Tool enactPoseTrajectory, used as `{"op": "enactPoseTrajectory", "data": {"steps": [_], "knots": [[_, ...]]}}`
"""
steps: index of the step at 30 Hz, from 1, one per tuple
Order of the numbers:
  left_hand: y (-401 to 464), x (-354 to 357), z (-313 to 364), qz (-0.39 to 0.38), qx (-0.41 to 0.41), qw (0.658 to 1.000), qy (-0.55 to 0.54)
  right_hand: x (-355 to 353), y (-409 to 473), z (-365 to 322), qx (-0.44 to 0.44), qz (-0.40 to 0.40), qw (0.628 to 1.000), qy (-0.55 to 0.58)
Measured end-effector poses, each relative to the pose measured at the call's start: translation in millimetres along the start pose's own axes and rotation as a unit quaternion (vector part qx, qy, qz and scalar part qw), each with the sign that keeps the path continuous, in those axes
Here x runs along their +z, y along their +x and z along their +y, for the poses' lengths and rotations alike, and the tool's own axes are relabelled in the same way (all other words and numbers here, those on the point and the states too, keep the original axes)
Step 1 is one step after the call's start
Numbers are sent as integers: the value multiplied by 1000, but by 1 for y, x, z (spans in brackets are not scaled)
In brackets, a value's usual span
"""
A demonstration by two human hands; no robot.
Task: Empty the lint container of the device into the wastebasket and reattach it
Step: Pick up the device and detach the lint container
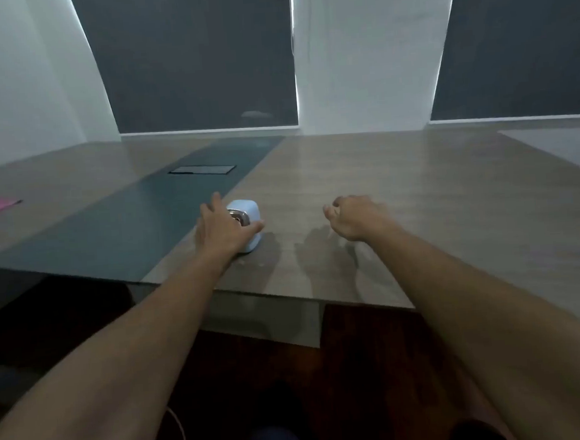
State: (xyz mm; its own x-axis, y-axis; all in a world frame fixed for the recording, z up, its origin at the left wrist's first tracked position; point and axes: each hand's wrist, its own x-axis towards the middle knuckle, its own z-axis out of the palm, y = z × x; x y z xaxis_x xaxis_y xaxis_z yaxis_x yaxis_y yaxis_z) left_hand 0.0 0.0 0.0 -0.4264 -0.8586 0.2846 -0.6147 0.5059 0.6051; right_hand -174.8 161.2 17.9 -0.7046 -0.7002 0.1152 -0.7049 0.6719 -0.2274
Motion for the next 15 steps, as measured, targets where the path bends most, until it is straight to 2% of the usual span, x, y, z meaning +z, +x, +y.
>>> {"op": "enactPoseTrajectory", "data": {"steps": [5,8,10,12,14,15], "knots": [[-1,10,-11,45,-47,990,-128,15,-6,-10,-37,28,999,-10],[10,13,-6,48,-95,971,-212,18,-3,-11,-53,68,996,33],[15,14,1,13,-152,937,-313,16,-2,-13,-59,84,989,105],[21,16,10,-51,-201,879,-428,11,-1,-17,-41,73,972,219],[20,18,24,-93,-198,845,-489,3,-2,-21,13,9,934,357],[20,21,32,-103,-190,840,-497,-1,-4,-22,42,-37,909,413]]}}
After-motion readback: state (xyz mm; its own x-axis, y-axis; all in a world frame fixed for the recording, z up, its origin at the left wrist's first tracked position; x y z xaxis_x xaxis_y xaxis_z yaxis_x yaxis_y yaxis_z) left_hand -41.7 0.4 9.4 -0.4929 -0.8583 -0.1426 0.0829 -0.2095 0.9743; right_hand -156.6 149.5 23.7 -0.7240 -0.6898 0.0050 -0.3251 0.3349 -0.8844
